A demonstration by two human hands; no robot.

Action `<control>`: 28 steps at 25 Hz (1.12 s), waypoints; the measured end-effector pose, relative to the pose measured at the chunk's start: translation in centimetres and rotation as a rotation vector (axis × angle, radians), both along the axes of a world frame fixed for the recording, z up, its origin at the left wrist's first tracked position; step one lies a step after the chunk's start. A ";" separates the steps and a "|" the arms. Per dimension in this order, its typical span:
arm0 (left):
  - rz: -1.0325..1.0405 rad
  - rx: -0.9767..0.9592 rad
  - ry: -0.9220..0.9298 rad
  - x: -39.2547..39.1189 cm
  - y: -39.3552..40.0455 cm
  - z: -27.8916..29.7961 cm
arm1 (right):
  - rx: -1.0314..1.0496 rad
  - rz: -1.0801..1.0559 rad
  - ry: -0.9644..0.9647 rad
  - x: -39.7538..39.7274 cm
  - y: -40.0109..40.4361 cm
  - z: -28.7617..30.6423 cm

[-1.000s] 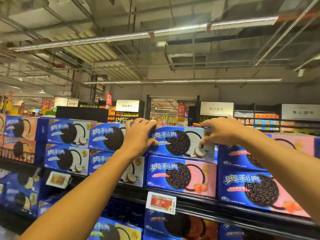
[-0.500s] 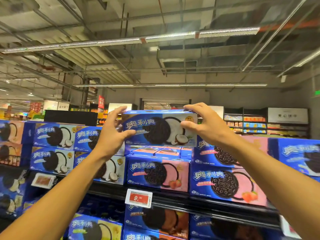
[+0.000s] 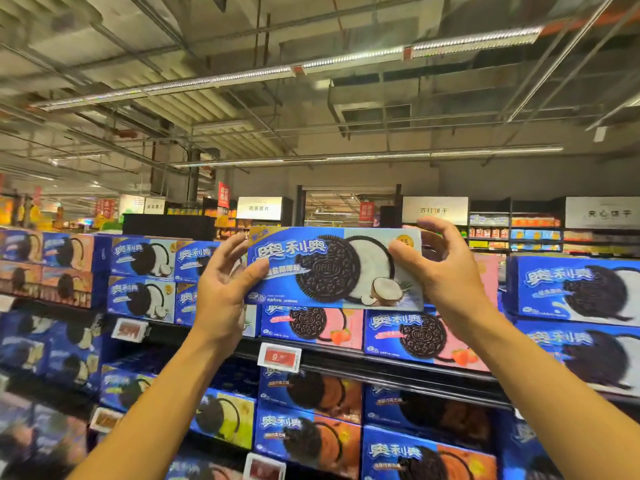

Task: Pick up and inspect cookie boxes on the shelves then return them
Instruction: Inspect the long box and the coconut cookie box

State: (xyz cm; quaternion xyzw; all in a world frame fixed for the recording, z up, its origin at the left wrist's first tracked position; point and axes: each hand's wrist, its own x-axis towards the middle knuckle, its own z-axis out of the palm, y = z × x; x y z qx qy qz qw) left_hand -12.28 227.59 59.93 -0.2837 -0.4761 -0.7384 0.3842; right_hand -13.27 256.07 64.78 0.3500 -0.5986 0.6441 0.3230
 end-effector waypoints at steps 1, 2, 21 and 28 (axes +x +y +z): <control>-0.036 0.022 -0.020 0.7 0.9 -0.6 | -0.043 0.001 -0.027 0.6 0.5 -0.6; -0.062 0.039 -0.036 1.4 1.9 -1.3 | -0.085 -0.006 -0.053 1.2 1.0 -1.4; -0.243 0.016 -0.238 6.8 5.9 -8.0 | -0.078 0.150 -0.103 5.6 2.3 -12.6; -0.302 -0.055 -0.203 4.2 1.4 -8.2 | -0.114 0.124 -0.080 2.8 -1.5 -13.5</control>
